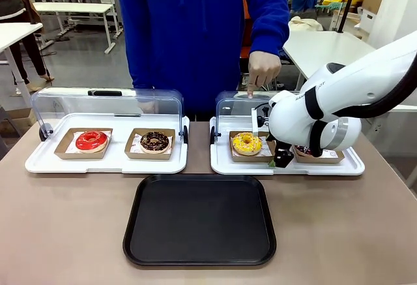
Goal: Move the third donut from the left to the tray.
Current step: Pick up the Paper togo box containing the Donut indicated by the person and place it on the Handle tray.
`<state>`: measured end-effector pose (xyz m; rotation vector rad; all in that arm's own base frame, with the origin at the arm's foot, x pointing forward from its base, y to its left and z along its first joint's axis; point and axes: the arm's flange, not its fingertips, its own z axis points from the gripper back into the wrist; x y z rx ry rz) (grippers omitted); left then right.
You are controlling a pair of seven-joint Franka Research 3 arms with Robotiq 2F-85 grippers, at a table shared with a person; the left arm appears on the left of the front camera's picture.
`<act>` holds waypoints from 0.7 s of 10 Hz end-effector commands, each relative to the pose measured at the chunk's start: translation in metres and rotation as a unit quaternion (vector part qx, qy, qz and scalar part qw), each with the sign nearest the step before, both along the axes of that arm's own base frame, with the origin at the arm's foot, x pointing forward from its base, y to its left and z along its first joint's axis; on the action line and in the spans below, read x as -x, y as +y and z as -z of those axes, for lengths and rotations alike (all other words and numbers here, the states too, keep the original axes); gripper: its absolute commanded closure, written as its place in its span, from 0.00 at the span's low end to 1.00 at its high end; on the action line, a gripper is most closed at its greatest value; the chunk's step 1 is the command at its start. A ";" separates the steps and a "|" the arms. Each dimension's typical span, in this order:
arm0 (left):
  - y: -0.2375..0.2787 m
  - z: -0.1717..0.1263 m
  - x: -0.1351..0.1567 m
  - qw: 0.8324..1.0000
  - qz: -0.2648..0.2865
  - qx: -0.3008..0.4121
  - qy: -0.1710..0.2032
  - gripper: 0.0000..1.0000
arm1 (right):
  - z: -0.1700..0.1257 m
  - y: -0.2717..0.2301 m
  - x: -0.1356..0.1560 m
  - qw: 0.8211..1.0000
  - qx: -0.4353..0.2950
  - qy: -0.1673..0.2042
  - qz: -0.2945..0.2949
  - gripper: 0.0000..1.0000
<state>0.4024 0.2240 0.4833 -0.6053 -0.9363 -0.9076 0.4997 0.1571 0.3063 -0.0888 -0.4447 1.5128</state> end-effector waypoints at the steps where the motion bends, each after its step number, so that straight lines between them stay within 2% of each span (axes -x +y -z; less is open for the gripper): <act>1: -0.002 -0.002 0.002 1.000 0.003 0.002 0.003 0.00 | -0.003 0.006 -0.007 1.000 0.008 -0.006 0.005 0.00; 2: -0.002 -0.002 0.002 1.000 0.003 0.002 0.003 0.00 | -0.002 0.006 -0.006 1.000 0.007 -0.006 0.004 0.37; 3: -0.002 -0.002 0.002 1.000 0.003 0.002 0.003 0.00 | -0.002 0.007 -0.006 1.000 0.009 0.000 0.005 0.58; 4: -0.002 -0.002 0.002 1.000 0.003 0.002 0.003 0.00 | -0.002 0.006 -0.006 1.000 0.011 0.003 0.006 0.94; 5: -0.002 -0.002 0.002 1.000 0.003 0.002 0.003 0.00 | -0.002 0.006 -0.006 1.000 0.012 0.006 0.006 1.00; 7: -0.002 -0.002 0.002 1.000 0.003 0.002 0.003 0.00 | -0.002 0.007 -0.006 1.000 0.015 0.012 0.005 1.00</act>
